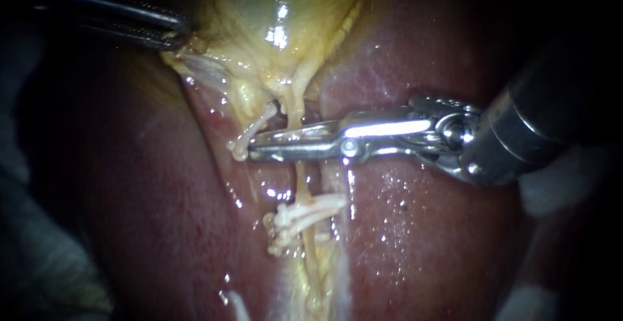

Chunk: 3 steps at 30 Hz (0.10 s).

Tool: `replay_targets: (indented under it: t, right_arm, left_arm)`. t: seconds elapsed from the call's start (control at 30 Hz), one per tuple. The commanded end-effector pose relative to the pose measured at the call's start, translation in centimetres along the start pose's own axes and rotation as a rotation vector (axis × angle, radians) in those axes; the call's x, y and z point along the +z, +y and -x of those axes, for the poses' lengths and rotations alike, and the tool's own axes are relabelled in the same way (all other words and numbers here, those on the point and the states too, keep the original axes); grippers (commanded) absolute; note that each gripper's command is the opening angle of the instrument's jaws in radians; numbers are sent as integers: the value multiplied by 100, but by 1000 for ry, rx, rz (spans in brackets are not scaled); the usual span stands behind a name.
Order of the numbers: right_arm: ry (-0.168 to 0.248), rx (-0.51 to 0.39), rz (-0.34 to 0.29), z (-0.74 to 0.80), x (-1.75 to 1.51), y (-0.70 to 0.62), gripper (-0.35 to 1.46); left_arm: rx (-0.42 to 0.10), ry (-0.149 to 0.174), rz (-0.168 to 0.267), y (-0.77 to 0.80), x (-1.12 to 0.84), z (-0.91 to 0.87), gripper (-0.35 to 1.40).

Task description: Clipping third clip right tube

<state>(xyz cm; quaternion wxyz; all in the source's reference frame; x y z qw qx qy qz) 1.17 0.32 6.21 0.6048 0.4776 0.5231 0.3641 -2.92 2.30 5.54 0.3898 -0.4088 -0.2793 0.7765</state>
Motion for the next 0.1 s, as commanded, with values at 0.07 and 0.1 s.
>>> replay_targets:
  t: [0.07, 0.1]
  right_arm:
    - [-1, -2, 1, 3, 1, 2, -35]
    - [0, -3, 1, 4, 2, 4, -35]
  left_arm:
    - [0, 0, 0, 0, 0, 0, -35]
    - [0, 0, 0, 0, 0, 0, -35]
